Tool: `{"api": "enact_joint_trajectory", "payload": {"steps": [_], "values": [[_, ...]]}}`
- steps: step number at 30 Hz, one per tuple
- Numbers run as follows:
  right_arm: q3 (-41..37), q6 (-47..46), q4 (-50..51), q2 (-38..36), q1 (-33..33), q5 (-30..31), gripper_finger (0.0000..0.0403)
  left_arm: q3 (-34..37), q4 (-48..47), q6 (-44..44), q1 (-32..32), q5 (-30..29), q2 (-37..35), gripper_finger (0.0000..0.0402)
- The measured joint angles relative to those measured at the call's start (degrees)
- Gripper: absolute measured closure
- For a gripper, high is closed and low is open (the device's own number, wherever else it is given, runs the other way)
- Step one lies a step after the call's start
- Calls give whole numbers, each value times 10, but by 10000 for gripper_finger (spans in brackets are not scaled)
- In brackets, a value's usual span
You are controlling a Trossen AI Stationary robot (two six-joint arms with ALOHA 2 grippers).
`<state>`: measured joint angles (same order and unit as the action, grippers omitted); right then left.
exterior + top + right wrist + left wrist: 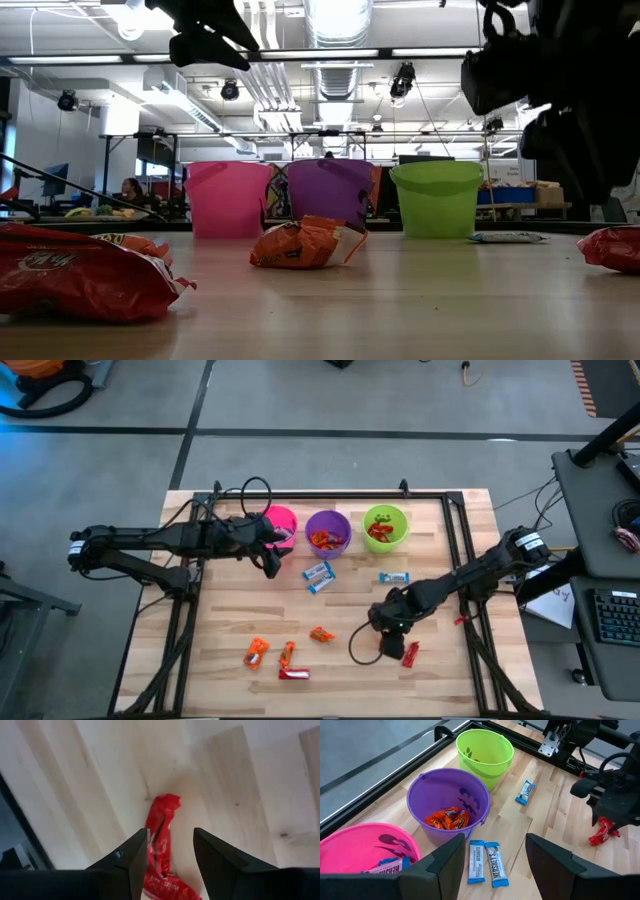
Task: Organize candy in baskets
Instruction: Put the red chocolate into the green bucket
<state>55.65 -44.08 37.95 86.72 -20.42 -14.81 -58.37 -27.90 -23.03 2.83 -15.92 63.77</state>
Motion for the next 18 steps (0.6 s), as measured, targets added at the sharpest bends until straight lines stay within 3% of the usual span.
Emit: {"api": "enact_joint_trajectory", "payload": {"steps": [18], "values": [[-76,-46,-138,1,-7,5,275,0,0,-3,0,0,0,210]]}}
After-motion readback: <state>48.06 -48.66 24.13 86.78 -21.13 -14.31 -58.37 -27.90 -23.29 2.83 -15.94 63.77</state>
